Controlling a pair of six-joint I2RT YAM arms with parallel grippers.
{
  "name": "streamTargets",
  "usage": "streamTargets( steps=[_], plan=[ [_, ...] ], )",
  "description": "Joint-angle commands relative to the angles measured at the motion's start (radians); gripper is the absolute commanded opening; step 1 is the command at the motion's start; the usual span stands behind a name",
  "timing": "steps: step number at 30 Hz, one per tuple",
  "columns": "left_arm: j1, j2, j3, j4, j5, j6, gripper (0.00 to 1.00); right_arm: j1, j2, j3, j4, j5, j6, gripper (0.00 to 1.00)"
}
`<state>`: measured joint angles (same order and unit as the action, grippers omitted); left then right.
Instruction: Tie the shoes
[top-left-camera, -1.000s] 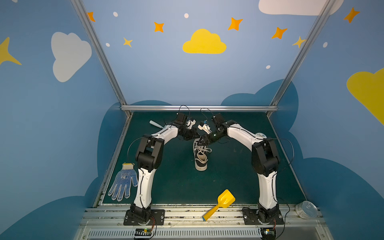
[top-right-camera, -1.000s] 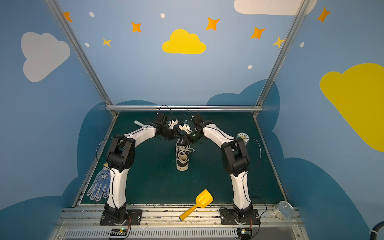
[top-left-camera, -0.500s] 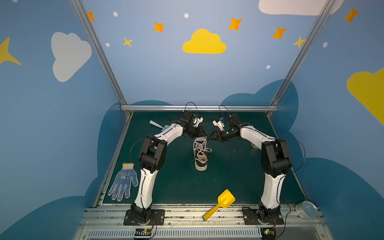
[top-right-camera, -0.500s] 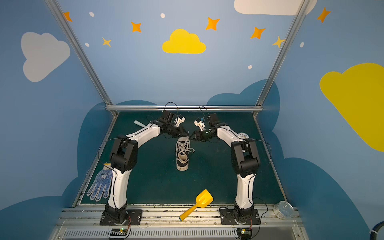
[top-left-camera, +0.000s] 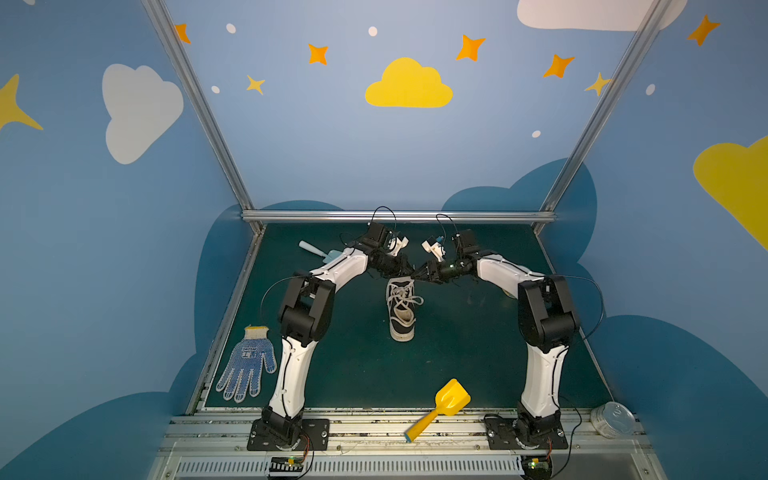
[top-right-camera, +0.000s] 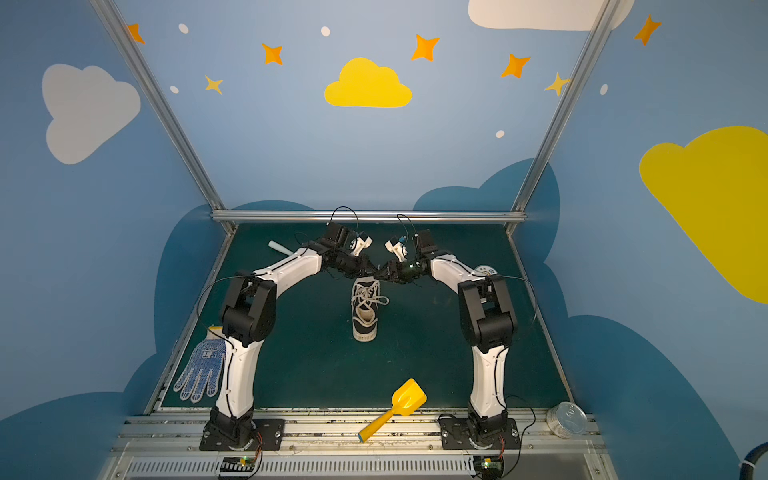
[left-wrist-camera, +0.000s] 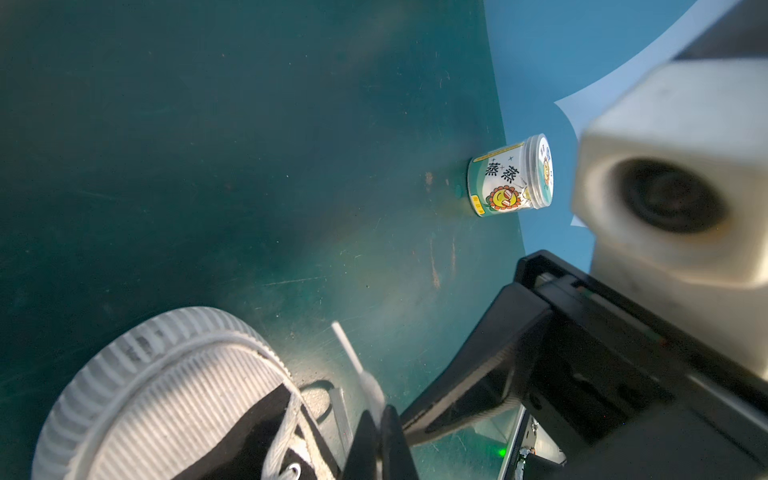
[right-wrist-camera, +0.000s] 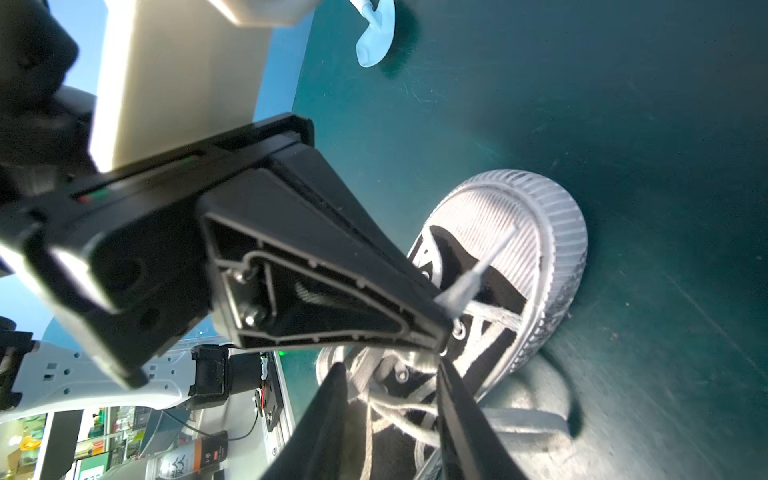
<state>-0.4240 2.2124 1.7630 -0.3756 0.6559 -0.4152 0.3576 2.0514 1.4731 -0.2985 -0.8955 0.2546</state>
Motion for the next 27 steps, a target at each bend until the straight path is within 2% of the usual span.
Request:
streamTargets(
  steps=[1, 3, 6, 12, 18, 21, 25, 27],
  plan=[
    [-0.002, -0.034, -0.005, -0.020, 0.016, 0.005, 0.08, 0.010, 0.021, -0.012, 0.025, -0.019, 0.003, 0.36],
    [-0.002, -0.036, -0.007, -0.020, 0.016, 0.005, 0.08, 0.012, 0.020, -0.023, 0.035, -0.018, 0.005, 0.35],
    [-0.002, -0.039, -0.007, -0.022, 0.014, 0.007, 0.08, 0.014, 0.010, -0.045, 0.055, 0.001, 0.010, 0.41],
    [-0.001, -0.048, -0.011, -0.024, 0.011, 0.006, 0.08, 0.016, 0.033, -0.045, 0.093, 0.006, 0.025, 0.38],
    [-0.003, -0.054, -0.020, -0.022, 0.011, 0.005, 0.11, 0.020, 0.043, -0.040, 0.108, -0.011, 0.033, 0.16],
    [0.000, -0.063, -0.022, -0.023, -0.001, 0.013, 0.21, 0.020, 0.044, -0.043, 0.099, -0.011, 0.033, 0.01],
    [0.009, -0.093, -0.028, -0.030, -0.022, 0.041, 0.35, 0.020, 0.025, -0.070, 0.101, -0.002, 0.036, 0.00],
    [0.020, -0.117, -0.041, -0.025, -0.031, 0.053, 0.37, 0.019, 0.015, -0.084, 0.105, 0.003, 0.035, 0.00]
  ],
)
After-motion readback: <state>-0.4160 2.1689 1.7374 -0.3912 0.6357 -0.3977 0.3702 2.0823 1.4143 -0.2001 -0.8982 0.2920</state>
